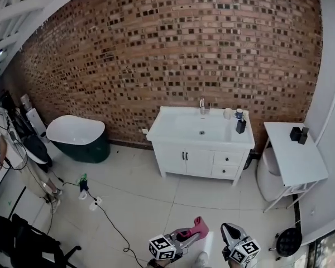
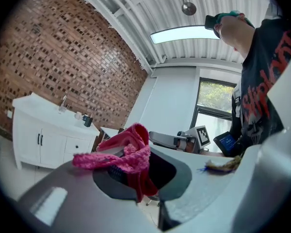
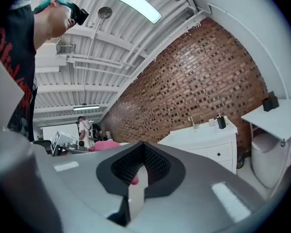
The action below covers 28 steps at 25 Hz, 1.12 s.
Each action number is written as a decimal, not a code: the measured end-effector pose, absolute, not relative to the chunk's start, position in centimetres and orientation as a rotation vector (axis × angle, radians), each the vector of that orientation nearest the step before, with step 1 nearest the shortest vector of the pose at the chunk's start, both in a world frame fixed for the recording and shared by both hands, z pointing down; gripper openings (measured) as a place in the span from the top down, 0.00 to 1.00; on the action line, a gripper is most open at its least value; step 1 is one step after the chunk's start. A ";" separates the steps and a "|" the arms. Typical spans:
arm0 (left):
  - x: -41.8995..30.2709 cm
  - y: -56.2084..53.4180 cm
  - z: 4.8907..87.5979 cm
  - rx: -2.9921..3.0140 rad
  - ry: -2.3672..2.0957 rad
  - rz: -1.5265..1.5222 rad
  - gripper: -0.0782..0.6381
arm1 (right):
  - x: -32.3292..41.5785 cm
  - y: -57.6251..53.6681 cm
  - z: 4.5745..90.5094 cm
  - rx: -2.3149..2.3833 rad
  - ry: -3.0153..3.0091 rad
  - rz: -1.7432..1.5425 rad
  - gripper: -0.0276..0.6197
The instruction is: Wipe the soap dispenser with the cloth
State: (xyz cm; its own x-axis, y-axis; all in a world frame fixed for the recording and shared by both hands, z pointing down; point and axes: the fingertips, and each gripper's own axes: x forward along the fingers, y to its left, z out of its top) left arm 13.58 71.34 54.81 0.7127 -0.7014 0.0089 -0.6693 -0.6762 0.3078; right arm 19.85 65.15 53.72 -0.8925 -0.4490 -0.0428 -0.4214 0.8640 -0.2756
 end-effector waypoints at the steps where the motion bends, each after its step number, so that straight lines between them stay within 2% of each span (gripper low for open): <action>1: 13.7 69.9 54.2 2.650 -1.076 -0.144 0.83 | 20.1 63.9 53.5 -0.693 2.918 -0.409 0.96; 8: 13.9 62.1 51.7 2.706 -1.039 -0.142 0.83 | 21.6 57.0 51.5 -0.788 2.858 -0.392 0.96; 12: 11.5 57.3 50.4 2.760 -1.035 -0.123 0.83 | 20.8 52.4 51.2 -0.924 2.852 -0.332 0.96; 17: 5.5 49.6 48.3 2.826 -1.042 -0.147 0.83 | 16.9 44.7 50.4 -1.128 2.873 -0.271 0.96; 22: 0.1 43.2 44.3 2.886 -0.973 -0.220 0.83 | 10.6 38.6 45.8 -1.177 2.868 -0.183 0.96; 28: -2.3 38.8 45.2 2.860 -0.841 -0.260 0.83 | 6.6 36.8 45.9 -1.194 2.896 -0.184 0.96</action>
